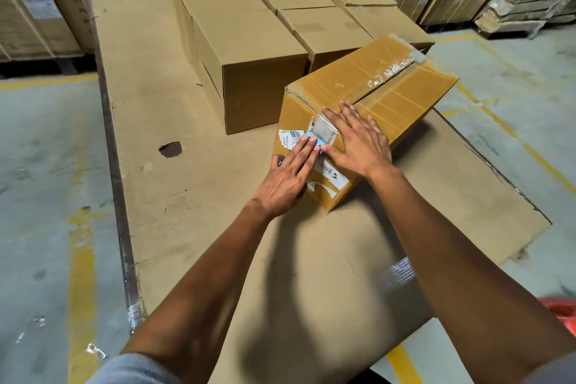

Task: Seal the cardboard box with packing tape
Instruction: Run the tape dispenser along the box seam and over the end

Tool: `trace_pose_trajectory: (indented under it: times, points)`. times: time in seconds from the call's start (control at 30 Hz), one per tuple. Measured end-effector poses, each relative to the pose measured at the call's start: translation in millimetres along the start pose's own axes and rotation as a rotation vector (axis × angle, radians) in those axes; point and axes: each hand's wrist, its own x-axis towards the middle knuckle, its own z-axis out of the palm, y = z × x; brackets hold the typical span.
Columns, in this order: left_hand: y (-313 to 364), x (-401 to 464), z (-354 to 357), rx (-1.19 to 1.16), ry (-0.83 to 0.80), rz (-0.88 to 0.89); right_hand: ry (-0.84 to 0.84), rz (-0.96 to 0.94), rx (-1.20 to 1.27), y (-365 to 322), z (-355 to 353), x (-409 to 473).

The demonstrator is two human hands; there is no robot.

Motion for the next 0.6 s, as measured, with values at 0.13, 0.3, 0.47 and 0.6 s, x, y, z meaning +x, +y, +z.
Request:
trace_pose_trajectory:
  times: [0.13,0.3,0.47,0.6]
  points:
    - [-1,-4,-5,0.002,-0.026,0.005,-0.015,0.018,0.009,-4,-3,-1]
    - [2,-6,-5,-0.002,-0.049,-0.007,-0.024,0.048,0.010,-8,-5,-2]
    - [1,-7,-4,0.018,-0.086,-0.007,-0.027,0.078,-0.008,-13,-8,-4]
    - [-1,-8,-5,0.042,-0.101,0.000,-0.034,0.103,-0.026,-18,-11,-5]
